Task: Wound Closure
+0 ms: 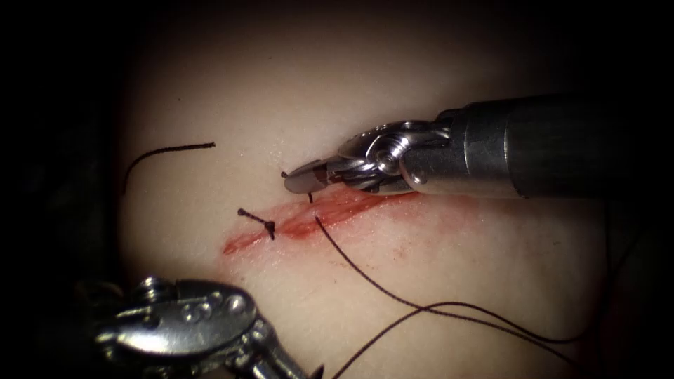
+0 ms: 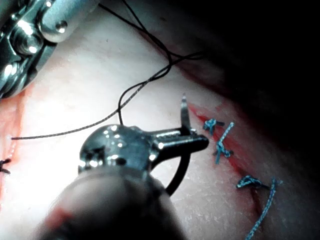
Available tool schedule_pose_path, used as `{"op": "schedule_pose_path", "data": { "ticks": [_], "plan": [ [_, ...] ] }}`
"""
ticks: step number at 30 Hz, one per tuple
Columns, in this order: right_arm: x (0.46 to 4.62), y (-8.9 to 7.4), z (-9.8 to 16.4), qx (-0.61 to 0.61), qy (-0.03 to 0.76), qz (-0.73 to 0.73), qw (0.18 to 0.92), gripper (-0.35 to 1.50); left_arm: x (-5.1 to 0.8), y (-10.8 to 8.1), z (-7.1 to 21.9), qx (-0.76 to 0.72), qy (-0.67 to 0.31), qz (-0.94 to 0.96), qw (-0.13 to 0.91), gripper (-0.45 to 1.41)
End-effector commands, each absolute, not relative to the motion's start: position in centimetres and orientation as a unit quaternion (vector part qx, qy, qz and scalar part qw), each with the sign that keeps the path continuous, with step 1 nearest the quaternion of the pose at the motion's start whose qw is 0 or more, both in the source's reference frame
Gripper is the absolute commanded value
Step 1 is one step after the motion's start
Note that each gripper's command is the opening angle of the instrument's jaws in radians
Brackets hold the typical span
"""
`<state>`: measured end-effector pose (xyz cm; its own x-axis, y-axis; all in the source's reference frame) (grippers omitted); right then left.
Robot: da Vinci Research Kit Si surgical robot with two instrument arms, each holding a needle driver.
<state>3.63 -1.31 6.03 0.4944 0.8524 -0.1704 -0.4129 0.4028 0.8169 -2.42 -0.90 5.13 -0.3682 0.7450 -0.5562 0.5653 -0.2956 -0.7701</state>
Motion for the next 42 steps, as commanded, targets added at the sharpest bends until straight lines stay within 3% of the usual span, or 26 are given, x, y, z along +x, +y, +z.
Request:
{"op": "schedule_pose_path", "data": {
  "ticks": [1, 28, 29, 31, 32, 35, 42],
  "plan": [
    [3.73, -1.20, 6.00, 0.362, 0.303, 0.411, 0.780, -0.35, -2.46, -0.93, 5.19, -0.557, -0.589, 0.581, 0.078, -0.45],
    [3.80, -0.45, 5.90, 0.283, 0.384, 0.441, 0.760, -0.35, -2.46, -0.93, 5.19, -0.557, -0.588, 0.581, 0.079, -0.45],
    [3.80, -0.45, 5.90, 0.276, 0.387, 0.435, 0.764, -0.05, -2.46, -0.92, 5.19, -0.558, -0.587, 0.581, 0.080, -0.45],
    [3.81, -0.47, 5.89, 0.267, 0.393, 0.429, 0.768, 0.98, -2.46, -0.87, 5.19, -0.560, -0.581, 0.584, 0.091, -0.45],
    [3.79, -0.50, 5.85, 0.266, 0.407, 0.424, 0.764, 1.38, -2.45, -0.83, 5.19, -0.567, -0.568, 0.590, 0.089, -0.45],
    [3.63, -0.56, 5.67, 0.281, 0.440, 0.422, 0.741, 1.30, -2.38, -0.62, 5.12, -0.564, -0.481, 0.670, 0.030, -0.45],
    [3.10, -0.64, 5.01, 0.323, 0.427, 0.451, 0.714, 1.11, -2.16, -0.39, 5.04, -0.392, -0.276, 0.862, -0.168, -0.45]
  ]
}}
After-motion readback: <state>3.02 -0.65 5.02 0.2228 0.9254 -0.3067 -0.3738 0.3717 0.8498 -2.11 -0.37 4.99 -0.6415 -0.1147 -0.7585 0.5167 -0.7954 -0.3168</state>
